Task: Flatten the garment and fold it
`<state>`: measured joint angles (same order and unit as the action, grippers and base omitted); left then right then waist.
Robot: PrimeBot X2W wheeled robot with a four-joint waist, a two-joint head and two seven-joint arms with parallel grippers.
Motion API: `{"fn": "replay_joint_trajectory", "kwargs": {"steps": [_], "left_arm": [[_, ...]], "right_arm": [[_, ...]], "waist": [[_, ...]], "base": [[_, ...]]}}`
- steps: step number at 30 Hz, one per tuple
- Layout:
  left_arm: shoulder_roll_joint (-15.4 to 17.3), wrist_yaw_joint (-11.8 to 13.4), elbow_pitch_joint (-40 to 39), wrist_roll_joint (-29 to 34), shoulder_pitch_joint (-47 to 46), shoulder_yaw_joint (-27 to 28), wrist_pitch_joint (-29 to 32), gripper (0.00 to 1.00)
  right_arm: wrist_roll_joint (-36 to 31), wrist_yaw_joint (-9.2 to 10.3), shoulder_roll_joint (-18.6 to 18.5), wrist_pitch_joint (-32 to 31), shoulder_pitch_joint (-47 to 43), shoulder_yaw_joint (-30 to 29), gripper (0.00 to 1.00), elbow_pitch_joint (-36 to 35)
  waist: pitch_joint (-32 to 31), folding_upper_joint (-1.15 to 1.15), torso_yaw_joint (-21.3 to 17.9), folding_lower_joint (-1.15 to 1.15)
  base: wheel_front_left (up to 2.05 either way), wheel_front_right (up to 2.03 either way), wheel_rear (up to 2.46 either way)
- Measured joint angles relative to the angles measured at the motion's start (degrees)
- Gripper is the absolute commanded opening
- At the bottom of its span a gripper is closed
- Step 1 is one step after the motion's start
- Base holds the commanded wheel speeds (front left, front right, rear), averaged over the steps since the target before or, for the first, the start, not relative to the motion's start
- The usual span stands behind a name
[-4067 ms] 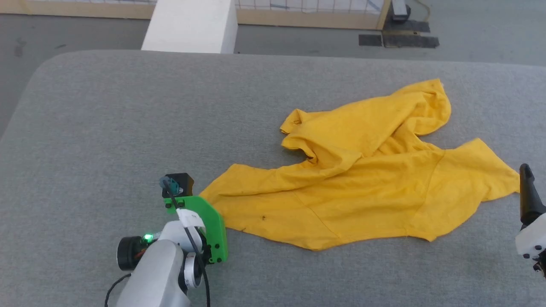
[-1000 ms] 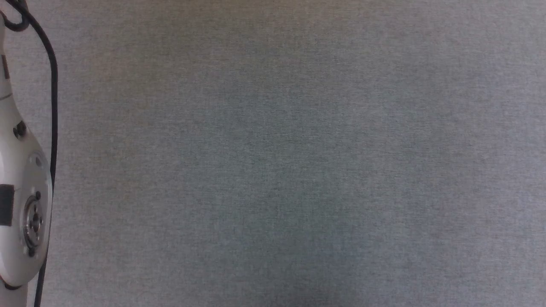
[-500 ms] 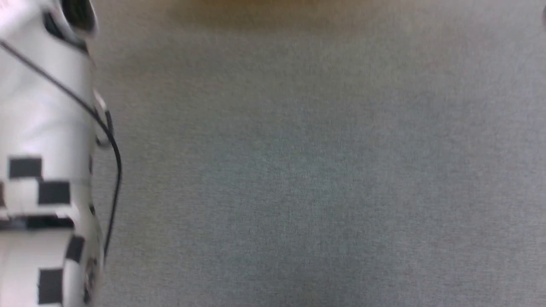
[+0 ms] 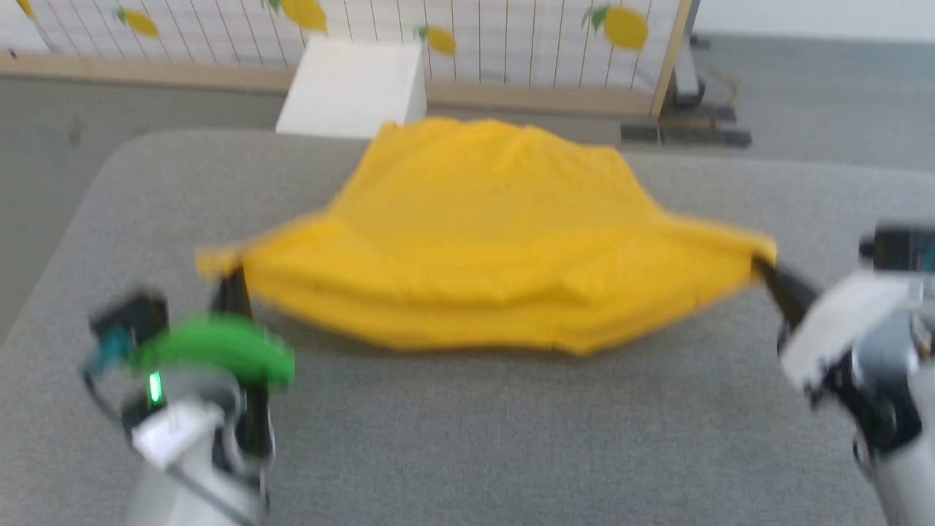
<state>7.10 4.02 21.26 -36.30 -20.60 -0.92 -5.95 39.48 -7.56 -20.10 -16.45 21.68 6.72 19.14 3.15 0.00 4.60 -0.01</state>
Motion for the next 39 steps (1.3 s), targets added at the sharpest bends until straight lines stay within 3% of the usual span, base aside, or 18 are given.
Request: {"fn": "replay_joint_trajectory", "kwargs": {"steps": [5,11,14,18,21,26,31,35,36,37,39], "left_arm": [[-0.9,3.9,-8.0,-2.0,16.0,0.6,4.3,0.0],[-0.4,8.5,-15.4,-2.6,26.6,1.2,10.9,0.0],[1.5,9.8,-16.9,-1.9,29.4,-0.4,15.8,0.0],[6.9,11.4,-17.3,4.4,29.9,-5.5,22.1,0.0],[9.0,11.3,-16.5,6.9,29.0,-8.1,25.7,0.0],[9.2,11.3,-15.4,7.3,26.5,-9.1,27.0,0.0],[8.0,11.3,-14.8,6.4,25.8,-8.7,25.0,0.0],[7.2,11.3,-14.4,6.0,25.8,-8.6,23.8,0.0],[7.2,11.3,-14.4,6.0,25.8,-8.6,23.6,0.0],[7.0,11.2,-14.4,5.9,25.8,-8.4,23.2,0.0],[7.0,11.2,-14.4,5.6,25.8,-8.3,22.9,0.0]], "right_arm": [[-0.7,0.0,2.0,-4.6,-14.6,-6.2,0.0,-7.6],[-4.7,0.0,5.1,-13.2,-28.1,-12.4,0.0,-18.0],[-8.9,0.0,5.1,-18.5,-31.4,-13.2,0.0,-23.7],[-14.2,0.0,4.2,-27.5,-31.6,-9.9,0.0,-28.9],[-17.9,0.0,2.2,-34.3,-30.0,-5.4,0.0,-29.1],[-20.9,0.0,0.7,-40.6,-24.9,2.2,0.0,-26.0],[-21.9,0.0,0.5,-41.8,-22.9,6.4,0.0,-18.7],[-21.8,0.0,1.2,-40.0,-22.3,6.5,0.0,-15.4],[-21.7,0.0,1.4,-38.8,-22.2,6.1,0.07,-15.2],[-21.5,0.0,1.7,-37.7,-22.1,5.6,1.0,-15.0],[-20.7,0.0,2.2,-35.0,-22.0,4.8,1.0,-15.3]], "waist": [[-4.0,0.0,0.1,0.0],[-4.9,0.0,-0.2,0.0],[-4.3,0.0,-0.6,0.0],[-3.2,0.0,-1.3,0.0],[-2.4,0.0,-1.5,0.0],[-0.9,0.0,-1.5,0.0],[0.4,0.0,-1.0,0.0],[1.0,0.0,-0.7,0.0],[1.1,0.0,-0.7,0.0],[1.2,0.0,-0.7,0.0],[1.1,0.0,-0.9,0.0]], "base": [[0.0,0.0,0.0],[0.0,0.0,0.0],[0.0,0.0,0.0],[0.0,0.0,0.0],[0.0,0.0,0.0],[0.0,0.0,0.0],[0.0,0.0,0.0],[0.0,0.0,0.0],[0.0,0.0,0.0],[0.0,0.0,0.0],[0.0,0.0,0.0]]}}
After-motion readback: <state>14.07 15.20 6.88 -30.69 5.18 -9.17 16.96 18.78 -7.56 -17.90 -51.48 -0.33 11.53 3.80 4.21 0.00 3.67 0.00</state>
